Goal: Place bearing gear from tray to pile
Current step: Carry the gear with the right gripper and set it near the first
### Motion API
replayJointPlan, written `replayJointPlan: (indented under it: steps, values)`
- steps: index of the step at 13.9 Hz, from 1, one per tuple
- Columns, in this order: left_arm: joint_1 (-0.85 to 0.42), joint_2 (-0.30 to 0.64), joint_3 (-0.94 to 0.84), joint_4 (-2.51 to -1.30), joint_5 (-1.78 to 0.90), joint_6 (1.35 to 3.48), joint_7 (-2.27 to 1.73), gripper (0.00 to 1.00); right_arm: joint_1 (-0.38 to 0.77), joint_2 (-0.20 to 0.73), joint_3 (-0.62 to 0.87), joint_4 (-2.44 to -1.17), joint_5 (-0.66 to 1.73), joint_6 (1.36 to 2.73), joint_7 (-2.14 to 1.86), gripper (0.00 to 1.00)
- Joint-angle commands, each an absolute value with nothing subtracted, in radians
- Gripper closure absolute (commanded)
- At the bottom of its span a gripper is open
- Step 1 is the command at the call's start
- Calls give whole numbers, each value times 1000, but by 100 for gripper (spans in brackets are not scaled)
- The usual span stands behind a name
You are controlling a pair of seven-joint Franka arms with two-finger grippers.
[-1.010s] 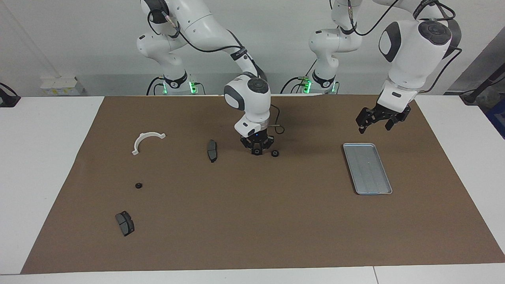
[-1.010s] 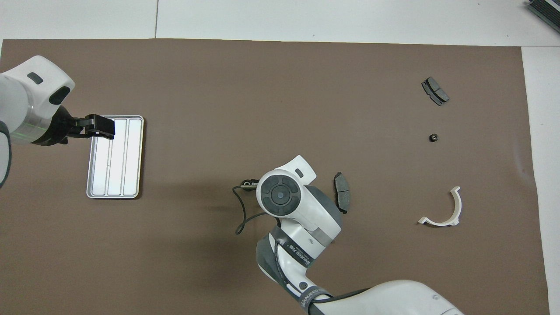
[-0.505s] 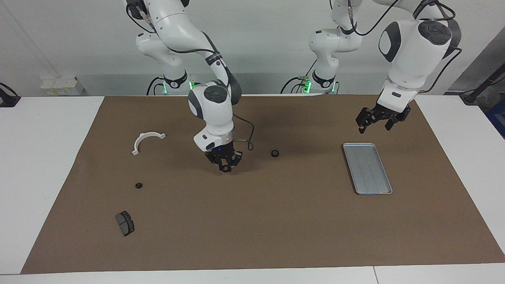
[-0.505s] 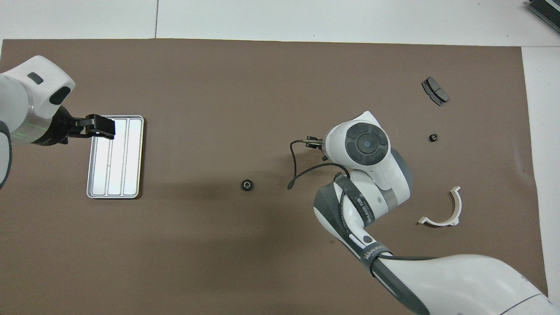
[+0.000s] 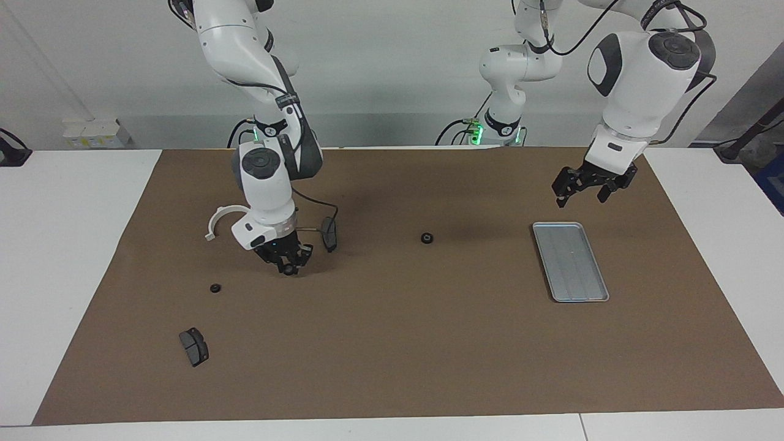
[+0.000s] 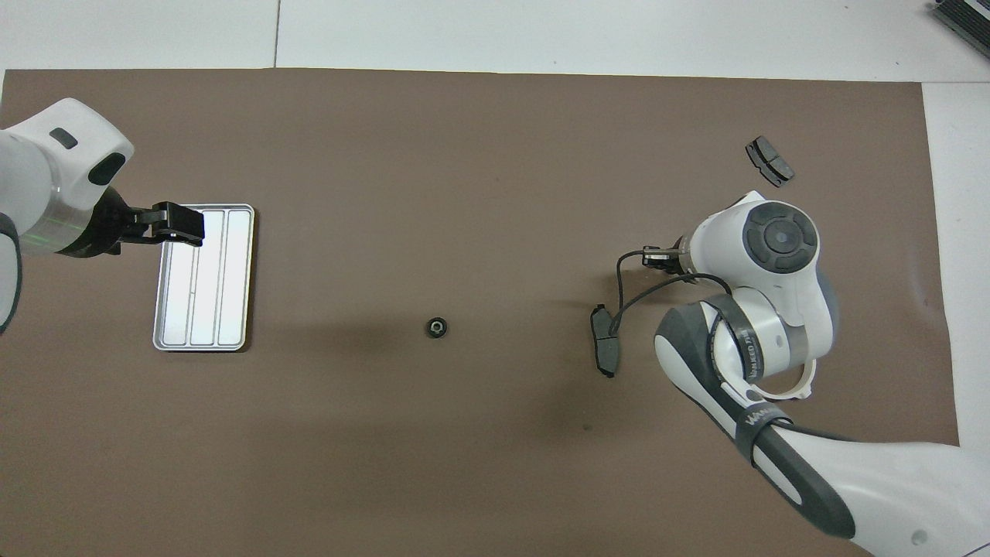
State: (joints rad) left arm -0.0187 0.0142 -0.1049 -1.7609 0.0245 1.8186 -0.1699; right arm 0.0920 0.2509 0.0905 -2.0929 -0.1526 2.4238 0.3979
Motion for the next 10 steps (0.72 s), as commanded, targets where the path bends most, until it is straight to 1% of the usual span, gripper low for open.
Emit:
replayJointPlan:
  steps: [1, 3, 4, 5, 6, 7, 8, 10]
  values:
    - [-21, -15, -101, -1798, 12, 1844, -160, 0, 9, 164, 104, -2219, -152, 2444, 292, 95]
    - [-25, -17, -101, -1798, 12, 1844, -160, 0, -47, 152, 106, -2240, -152, 2438, 204, 93]
    - [-25, -15, -101, -1798, 12, 1842, -161, 0, -72, 147, 106, -2255, -150, 2437, 165, 90]
    - [-25, -15, -101, -1798, 12, 1842, -161, 0, -87, 143, 106, -2260, -150, 2437, 137, 77]
    - [-25, -17, -101, -1798, 14, 1842, -160, 0, -100, 141, 106, -2267, -150, 2437, 118, 59]
    - [-25, -15, -101, -1796, 14, 1839, -161, 0, -103, 140, 106, -2269, -150, 2437, 112, 36]
    - [-25, -17, -101, -1795, 14, 1826, -164, 0, -103, 140, 106, -2267, -150, 2437, 113, 0]
    - [-20, -21, -101, -1792, 14, 1821, -167, 0, -91, 141, 106, -2257, -149, 2439, 124, 0]
